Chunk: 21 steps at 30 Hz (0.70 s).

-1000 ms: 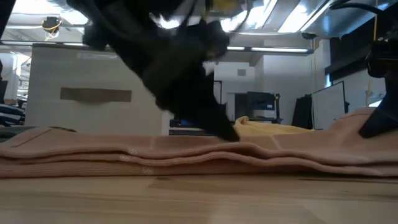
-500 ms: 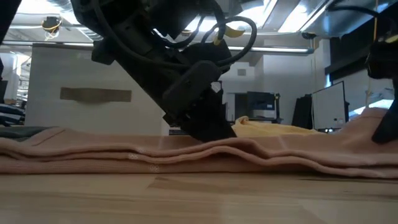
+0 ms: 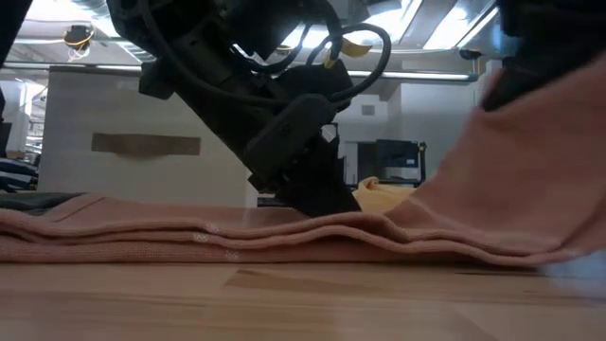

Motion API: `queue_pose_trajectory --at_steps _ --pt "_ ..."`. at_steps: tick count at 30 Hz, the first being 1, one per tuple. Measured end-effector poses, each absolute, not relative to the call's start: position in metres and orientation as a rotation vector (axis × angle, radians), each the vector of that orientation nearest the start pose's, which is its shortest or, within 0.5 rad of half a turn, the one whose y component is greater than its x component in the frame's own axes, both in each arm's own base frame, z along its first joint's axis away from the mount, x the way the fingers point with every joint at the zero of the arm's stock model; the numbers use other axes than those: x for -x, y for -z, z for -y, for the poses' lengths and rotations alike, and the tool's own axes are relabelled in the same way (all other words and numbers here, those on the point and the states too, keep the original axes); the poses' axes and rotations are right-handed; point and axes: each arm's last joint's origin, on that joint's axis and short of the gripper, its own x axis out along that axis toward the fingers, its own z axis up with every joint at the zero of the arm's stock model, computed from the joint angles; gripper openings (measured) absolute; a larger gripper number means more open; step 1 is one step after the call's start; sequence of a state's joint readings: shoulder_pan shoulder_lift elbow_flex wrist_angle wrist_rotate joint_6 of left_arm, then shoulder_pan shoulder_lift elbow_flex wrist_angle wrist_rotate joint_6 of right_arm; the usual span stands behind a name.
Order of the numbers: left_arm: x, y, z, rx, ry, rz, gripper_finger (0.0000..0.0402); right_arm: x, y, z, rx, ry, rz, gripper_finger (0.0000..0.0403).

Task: Fold towel
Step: Fold the light orange towel

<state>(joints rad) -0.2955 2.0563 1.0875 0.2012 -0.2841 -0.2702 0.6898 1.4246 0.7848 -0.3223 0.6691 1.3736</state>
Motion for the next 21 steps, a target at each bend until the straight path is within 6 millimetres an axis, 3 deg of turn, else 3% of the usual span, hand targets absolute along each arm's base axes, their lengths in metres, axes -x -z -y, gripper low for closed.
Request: queue_pose_trajectory --at_steps 6,13,16,21 --pt "-0.385 -0.111 0.109 -0.006 -0.076 -0.744 0.0178 -0.236 -0.2 -0.142 -0.636 0.409 -0.561 0.0011" --pt "-0.368 -0.151 0.123 0.072 -0.095 -0.837 0.0178 -0.237 -0.198 -0.137 -0.6 0.422 -0.586 0.0019" --pt "-0.362 -0.141 0.129 0.067 -0.099 -0.894 0.0178 -0.236 -0.198 -0.137 -0.596 0.423 -0.59 0.0012" --pt "-0.374 -0.111 0.128 0.091 -0.104 -0.846 0.0178 -0.236 -0.198 -0.137 -0.596 0.423 -0.589 0.0017"
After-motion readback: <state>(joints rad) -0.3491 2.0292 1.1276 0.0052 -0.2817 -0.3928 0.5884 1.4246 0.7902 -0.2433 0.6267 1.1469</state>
